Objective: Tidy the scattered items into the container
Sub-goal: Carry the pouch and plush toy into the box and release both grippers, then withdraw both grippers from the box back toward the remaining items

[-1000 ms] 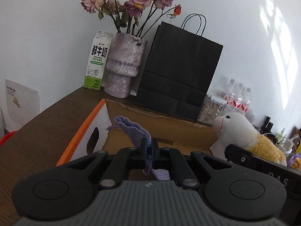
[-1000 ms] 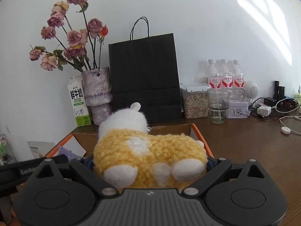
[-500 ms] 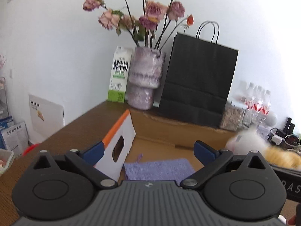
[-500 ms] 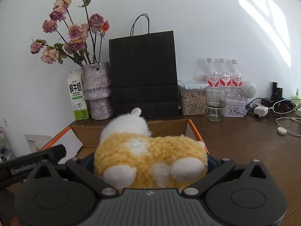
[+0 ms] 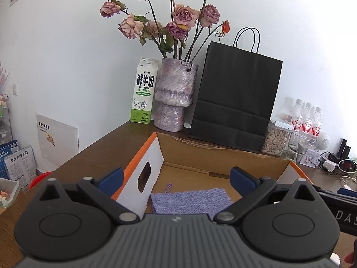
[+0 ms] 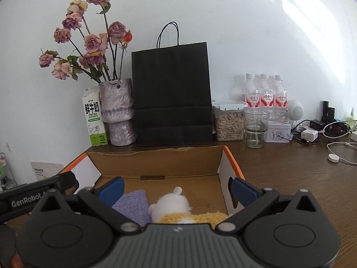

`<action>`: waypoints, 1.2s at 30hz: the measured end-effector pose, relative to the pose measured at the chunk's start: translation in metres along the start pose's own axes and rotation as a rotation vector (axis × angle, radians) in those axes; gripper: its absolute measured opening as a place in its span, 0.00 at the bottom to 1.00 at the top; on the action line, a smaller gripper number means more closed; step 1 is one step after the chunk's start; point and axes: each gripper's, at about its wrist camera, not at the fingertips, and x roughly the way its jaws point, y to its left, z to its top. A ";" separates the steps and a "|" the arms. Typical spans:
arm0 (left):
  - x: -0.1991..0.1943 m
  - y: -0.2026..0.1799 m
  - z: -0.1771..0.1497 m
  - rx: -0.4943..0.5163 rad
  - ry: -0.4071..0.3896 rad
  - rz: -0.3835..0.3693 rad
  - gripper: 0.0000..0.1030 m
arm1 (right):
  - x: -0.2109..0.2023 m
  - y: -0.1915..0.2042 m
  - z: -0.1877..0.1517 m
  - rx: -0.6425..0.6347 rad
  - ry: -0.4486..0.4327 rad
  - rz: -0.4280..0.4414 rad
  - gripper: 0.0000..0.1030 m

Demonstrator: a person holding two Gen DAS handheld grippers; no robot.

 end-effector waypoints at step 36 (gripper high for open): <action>-0.080 0.004 0.017 0.038 -0.076 -0.042 1.00 | -0.085 0.015 0.020 -0.040 -0.123 0.080 1.00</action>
